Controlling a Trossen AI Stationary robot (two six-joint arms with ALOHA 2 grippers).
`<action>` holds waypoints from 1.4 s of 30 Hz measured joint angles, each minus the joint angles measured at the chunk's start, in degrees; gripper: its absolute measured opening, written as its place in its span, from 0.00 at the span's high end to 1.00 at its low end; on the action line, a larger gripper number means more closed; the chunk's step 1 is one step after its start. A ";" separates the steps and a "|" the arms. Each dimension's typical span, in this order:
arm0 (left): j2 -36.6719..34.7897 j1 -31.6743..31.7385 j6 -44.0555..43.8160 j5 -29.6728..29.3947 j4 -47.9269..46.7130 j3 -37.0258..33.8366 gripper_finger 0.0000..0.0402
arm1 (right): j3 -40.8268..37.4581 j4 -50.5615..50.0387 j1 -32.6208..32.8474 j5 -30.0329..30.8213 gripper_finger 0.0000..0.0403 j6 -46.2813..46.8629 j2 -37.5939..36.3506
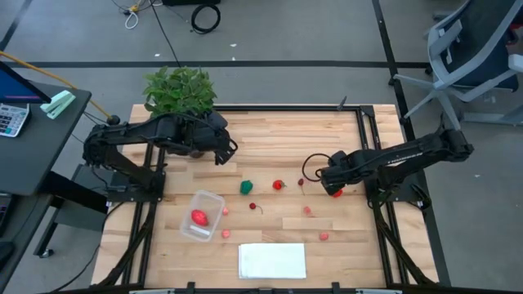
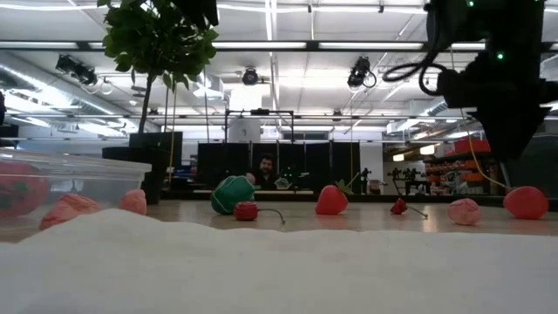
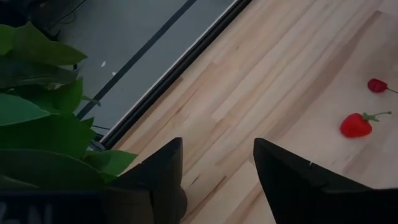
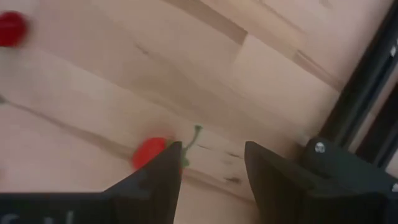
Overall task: Pick and placing Produce into tupperware
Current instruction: Put the red strawberry into the transparent bin
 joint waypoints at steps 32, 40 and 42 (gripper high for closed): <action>0.00 -0.02 0.07 0.00 -0.07 -0.02 0.53 | -8.75 13.70 0.15 0.66 0.55 2.97 1.36; 0.00 -0.02 0.07 0.02 -0.11 -0.02 0.56 | -8.75 14.36 0.28 0.50 0.58 1.68 2.89; 0.00 -0.02 0.07 0.00 -0.13 -0.02 0.56 | -8.75 14.43 0.71 0.97 0.60 1.68 3.71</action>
